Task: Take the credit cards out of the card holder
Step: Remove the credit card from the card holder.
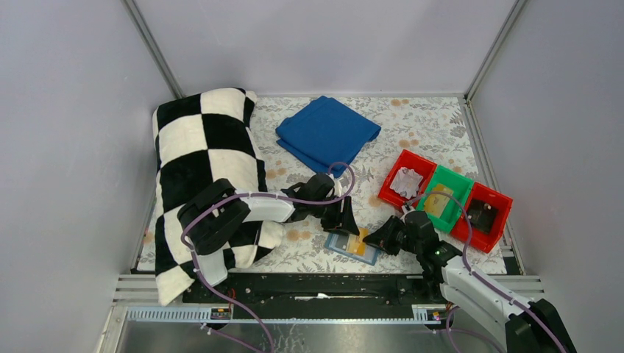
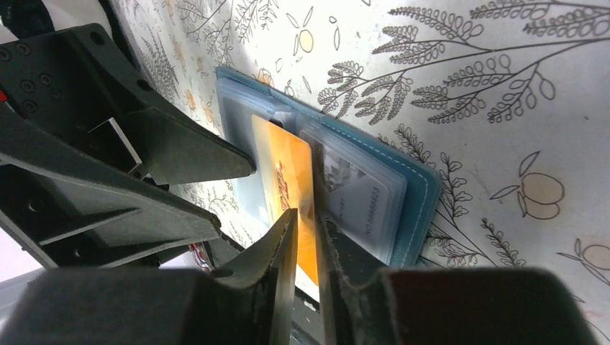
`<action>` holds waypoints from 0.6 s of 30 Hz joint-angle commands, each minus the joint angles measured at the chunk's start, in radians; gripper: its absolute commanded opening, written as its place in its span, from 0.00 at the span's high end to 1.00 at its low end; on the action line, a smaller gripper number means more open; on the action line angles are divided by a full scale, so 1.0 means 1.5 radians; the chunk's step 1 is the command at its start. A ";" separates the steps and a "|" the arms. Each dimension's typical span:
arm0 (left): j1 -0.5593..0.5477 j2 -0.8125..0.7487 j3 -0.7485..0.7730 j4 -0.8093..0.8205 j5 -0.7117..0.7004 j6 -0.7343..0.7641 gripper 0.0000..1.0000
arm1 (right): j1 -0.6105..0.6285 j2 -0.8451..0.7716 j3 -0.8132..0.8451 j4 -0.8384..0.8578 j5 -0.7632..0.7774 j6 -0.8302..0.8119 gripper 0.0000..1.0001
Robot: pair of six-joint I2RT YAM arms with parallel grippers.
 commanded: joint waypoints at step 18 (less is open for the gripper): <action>-0.002 0.024 -0.020 0.020 0.000 0.005 0.47 | 0.005 0.010 -0.088 0.106 -0.007 0.069 0.57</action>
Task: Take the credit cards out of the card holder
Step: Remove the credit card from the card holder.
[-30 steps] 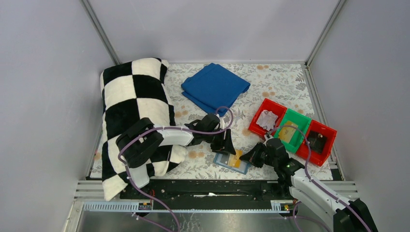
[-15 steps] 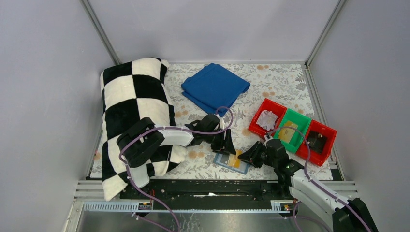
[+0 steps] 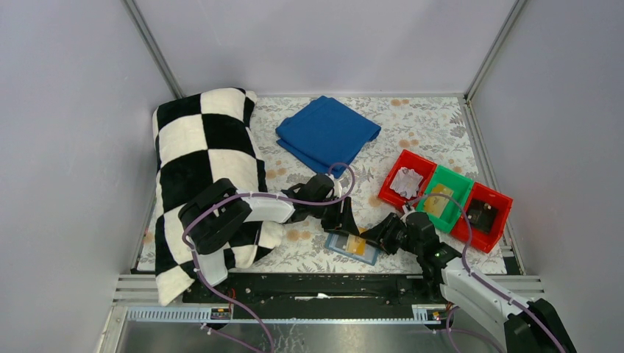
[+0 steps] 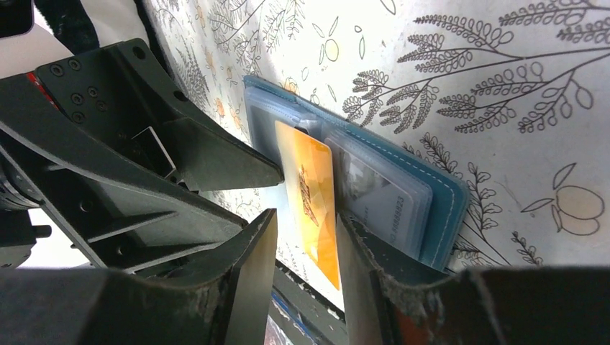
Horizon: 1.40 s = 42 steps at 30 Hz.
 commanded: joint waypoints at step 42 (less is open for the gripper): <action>0.053 -0.037 -0.034 -0.024 -0.008 0.031 0.46 | 0.004 -0.058 0.202 -0.373 0.129 -0.161 1.00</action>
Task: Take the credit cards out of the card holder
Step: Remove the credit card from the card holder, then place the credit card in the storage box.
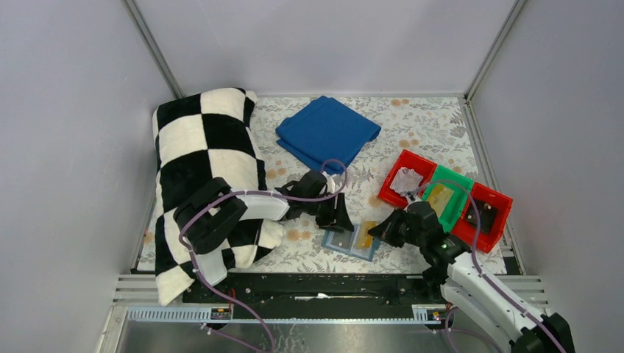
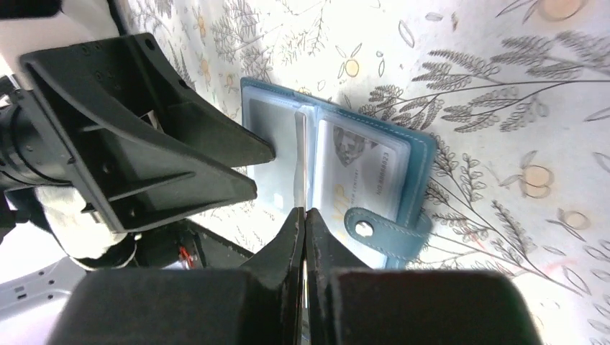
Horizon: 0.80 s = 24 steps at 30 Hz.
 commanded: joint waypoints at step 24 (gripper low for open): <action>0.035 -0.191 0.101 -0.234 -0.080 0.154 0.40 | -0.276 0.200 0.577 -0.455 0.349 -0.361 1.00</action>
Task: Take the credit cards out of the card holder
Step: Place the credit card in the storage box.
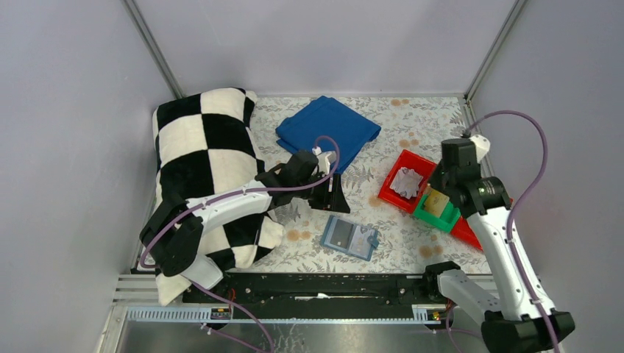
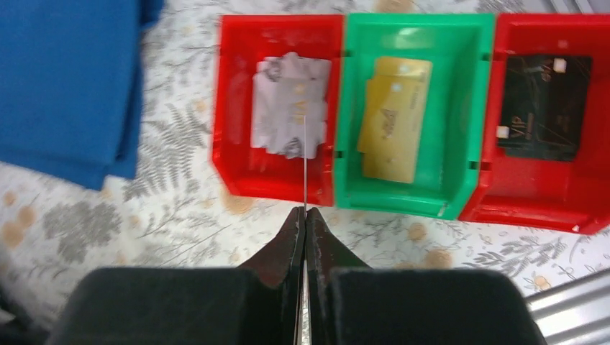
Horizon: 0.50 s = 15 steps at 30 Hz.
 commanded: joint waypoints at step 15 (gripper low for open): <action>0.017 -0.025 0.019 -0.082 -0.016 0.082 0.40 | -0.326 0.101 -0.171 0.233 -0.205 -0.106 1.00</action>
